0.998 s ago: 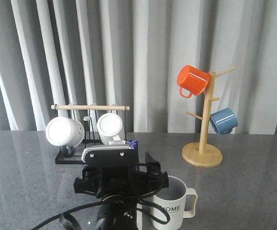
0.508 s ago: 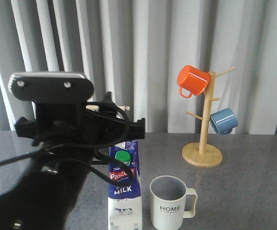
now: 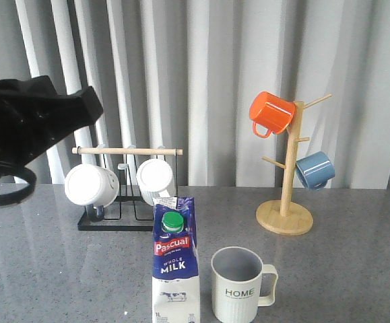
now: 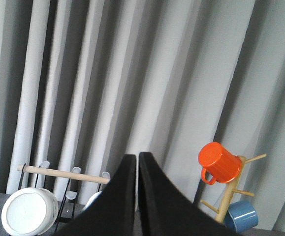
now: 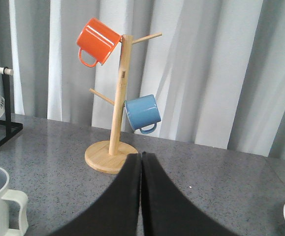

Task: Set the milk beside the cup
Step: 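Open the left gripper and lift it away from the carton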

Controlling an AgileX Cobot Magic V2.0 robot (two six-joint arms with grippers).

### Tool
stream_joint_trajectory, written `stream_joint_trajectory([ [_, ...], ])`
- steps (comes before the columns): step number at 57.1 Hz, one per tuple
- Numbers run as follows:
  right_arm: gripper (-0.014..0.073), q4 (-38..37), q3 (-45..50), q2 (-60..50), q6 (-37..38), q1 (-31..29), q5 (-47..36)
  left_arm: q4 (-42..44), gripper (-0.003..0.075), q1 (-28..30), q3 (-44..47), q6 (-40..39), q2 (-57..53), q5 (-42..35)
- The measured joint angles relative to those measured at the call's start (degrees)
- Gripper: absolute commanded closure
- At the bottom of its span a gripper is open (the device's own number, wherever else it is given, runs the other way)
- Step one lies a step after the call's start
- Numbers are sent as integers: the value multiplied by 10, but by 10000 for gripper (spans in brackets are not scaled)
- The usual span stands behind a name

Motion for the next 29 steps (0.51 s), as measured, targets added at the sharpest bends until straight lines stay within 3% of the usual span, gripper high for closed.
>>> stream_joint_trajectory([
  [7,600,0,0,0,0,0,0,1,728,0,1,-35,-15,55],
  [21,600,0,0,0,0,0,0,34,728,0,1,-128,-45,319],
  [29,600,0,0,0,0,0,0,94,728,0,4,-134,-34,394],
])
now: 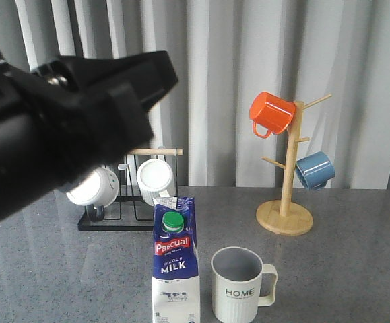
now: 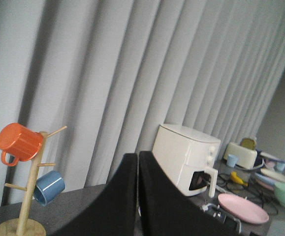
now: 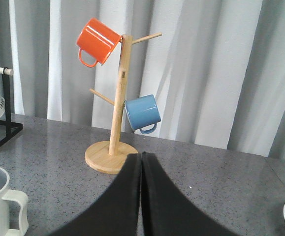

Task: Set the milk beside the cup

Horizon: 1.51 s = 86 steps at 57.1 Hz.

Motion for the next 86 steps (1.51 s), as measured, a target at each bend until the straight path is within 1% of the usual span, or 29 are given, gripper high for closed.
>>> stream_joint_trajectory([
  [4,600,0,0,0,0,0,0,77,728,0,18,-17,6,1],
  [6,600,0,0,0,0,0,0,128,728,0,35,-40,7,-1],
  [10,600,0,0,0,0,0,0,239,728,0,82,-119,4,-18],
  [13,600,0,0,0,0,0,0,319,728,5,122,-200,-7,-38],
  [16,600,0,0,0,0,0,0,407,728,18,172,-279,-21,-63],
  [17,600,0,0,0,0,0,0,417,728,23,179,-287,-29,-70],
  [18,600,0,0,0,0,0,0,456,728,30,204,-320,-34,-77],
  [23,600,0,0,0,0,0,0,541,728,67,284,-400,-76,-109],
  [26,600,0,0,0,0,0,0,560,728,94,332,-435,-104,-122],
  [31,600,0,0,0,0,0,0,568,728,144,406,-461,-152,-130],
  [43,600,0,0,0,0,0,0,576,728,251,569,-463,-276,-137],
  [53,600,0,0,0,0,0,0,594,728,327,693,-468,-392,-129],
  [57,600,0,0,0,0,0,0,613,728,363,708,-477,-437,-99],
  [61,600,0,0,0,0,0,0,637,728,408,709,-480,-474,-52],
  [67,600,0,0,0,0,0,0,666,728,460,709,-485,-517,11],
  [72,600,0,0,0,0,0,0,684,728,481,709,-497,-552,56],
  [79,600,0,0,0,0,0,0,700,728,495,709,-521,-606,116],
  [86,600,0,0,0,0,0,0,704,728,512,709,-535,-634,146],
])
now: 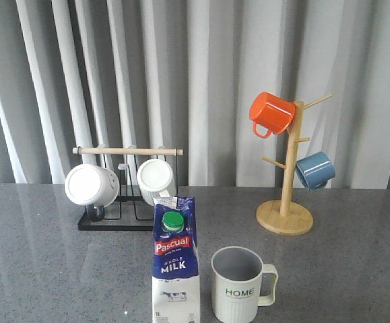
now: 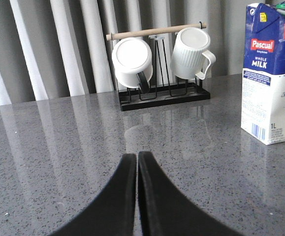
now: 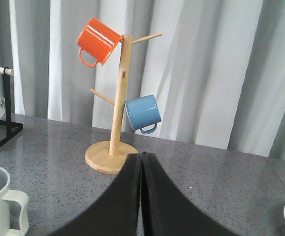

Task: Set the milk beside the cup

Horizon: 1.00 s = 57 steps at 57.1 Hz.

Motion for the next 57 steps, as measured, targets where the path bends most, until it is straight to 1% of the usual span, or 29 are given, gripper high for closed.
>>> stream_joint_trajectory([
  [15,600,0,0,0,0,0,1,-13,728,32,0,-15,-4,10],
  [36,600,0,0,0,0,0,1,-16,728,32,0,-80,-4,9],
  [57,600,0,0,0,0,0,1,-17,728,32,0,-94,-4,4],
])
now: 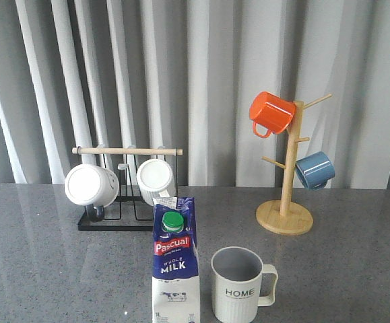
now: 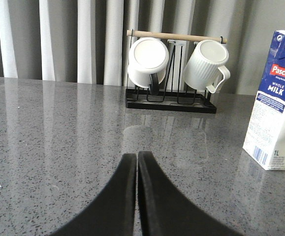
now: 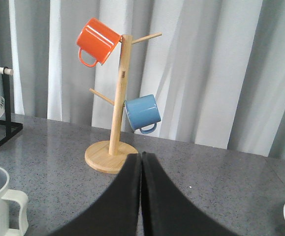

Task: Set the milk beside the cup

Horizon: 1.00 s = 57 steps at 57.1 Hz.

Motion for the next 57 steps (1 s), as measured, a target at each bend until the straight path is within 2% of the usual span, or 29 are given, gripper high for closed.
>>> stream_joint_trajectory([
  [41,600,-2,0,-1,-5,0,0,0,727,0,0,-1,0,0],
  [51,600,-3,10,-49,-24,0,5,0,727,0,0,-1,0,0],
  [57,600,25,51,-98,-45,0,-12,0,727,0,0,-1,0,0],
])
